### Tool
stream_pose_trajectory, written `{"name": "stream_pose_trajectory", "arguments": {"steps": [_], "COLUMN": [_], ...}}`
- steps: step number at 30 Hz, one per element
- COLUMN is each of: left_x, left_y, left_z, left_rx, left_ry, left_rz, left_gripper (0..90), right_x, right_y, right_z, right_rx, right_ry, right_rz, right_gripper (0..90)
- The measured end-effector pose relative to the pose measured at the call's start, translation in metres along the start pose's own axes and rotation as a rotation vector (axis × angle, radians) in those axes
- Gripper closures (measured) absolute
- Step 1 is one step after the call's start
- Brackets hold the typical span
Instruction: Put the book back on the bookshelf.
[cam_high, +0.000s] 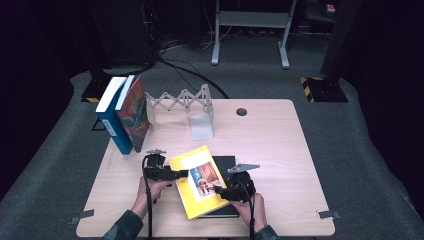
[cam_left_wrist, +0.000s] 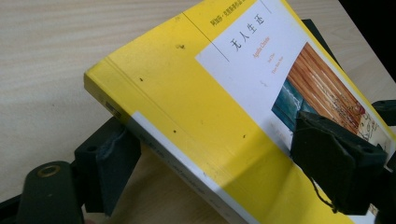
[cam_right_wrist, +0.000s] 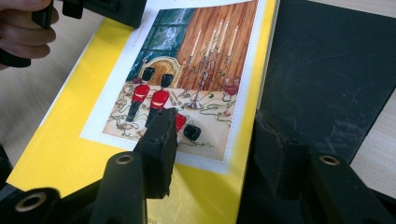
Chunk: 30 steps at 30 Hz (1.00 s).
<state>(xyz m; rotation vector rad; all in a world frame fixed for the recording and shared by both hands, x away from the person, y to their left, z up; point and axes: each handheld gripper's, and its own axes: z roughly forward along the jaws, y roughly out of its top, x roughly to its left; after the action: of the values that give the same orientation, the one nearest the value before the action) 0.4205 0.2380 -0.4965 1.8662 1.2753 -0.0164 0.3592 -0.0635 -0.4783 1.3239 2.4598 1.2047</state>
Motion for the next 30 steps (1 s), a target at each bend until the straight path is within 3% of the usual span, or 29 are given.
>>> {"name": "stream_pose_trajectory", "arguments": {"steps": [3, 5, 7, 10, 11, 13, 15, 17, 22, 25, 28, 29, 30], "left_x": [-0.006, -0.009, -0.014, -0.025, -0.028, -0.036, -0.039, -0.038, -0.03, -0.027, -0.023, -0.022, -0.022], "left_y": [0.005, 0.01, 0.016, 0.025, 0.028, 0.034, 0.038, 0.04, 0.04, 0.04, 0.043, 0.045, 0.046], "left_z": [-0.003, -0.006, -0.01, -0.014, -0.015, -0.017, -0.019, -0.019, -0.023, -0.024, -0.023, -0.022, -0.02], "left_rx": [-0.017, -0.025, -0.017, -0.012, -0.007, -0.005, 0.008, 0.016, 0.02, 0.024, 0.031, 0.04, 0.034], "left_ry": [0.034, 0.061, 0.099, 0.144, 0.167, 0.204, 0.211, 0.202, 0.128, 0.111, 0.08, 0.08, 0.068], "left_rz": [0.021, 0.064, 0.117, 0.159, 0.208, 0.26, 0.284, 0.279, 0.204, 0.179, 0.172, 0.191, 0.161], "left_gripper": [22.5, 26.4, 29.8, 34.9, 37.6, 40.3, 42.5, 42.7, 45.6, 46.6, 46.2, 45.7, 45.3], "right_x": [0.0, -0.002, -0.001, -0.003, -0.002, -0.001, 0.0, -0.001, -0.012, -0.013, -0.013, -0.014, -0.013], "right_y": [0.002, 0.004, 0.005, 0.006, 0.006, 0.008, 0.011, 0.013, 0.024, 0.031, 0.028, 0.028, 0.027], "right_z": [0.001, 0.003, 0.004, 0.006, 0.007, 0.009, 0.011, 0.013, 0.024, 0.029, 0.029, 0.029, 0.029], "right_rx": [0.018, 0.01, 0.017, 0.008, 0.014, 0.012, 0.018, 0.03, 0.014, 0.025, 0.008, 0.007, 0.001], "right_ry": [0.004, 0.006, 0.014, 0.025, 0.028, 0.031, 0.03, 0.035, 0.062, 0.059, 0.066, 0.069, 0.072], "right_rz": [-0.004, -0.019, -0.001, -0.004, 0.009, 0.002, -0.001, -0.01, 0.008, 0.004, -0.007, -0.004, -0.013], "right_gripper": [50.2, 50.2, 50.1, 50.1, 50.0, 49.6, 49.0, 47.7, 45.4, 45.7, 46.2, 46.4, 46.4]}}
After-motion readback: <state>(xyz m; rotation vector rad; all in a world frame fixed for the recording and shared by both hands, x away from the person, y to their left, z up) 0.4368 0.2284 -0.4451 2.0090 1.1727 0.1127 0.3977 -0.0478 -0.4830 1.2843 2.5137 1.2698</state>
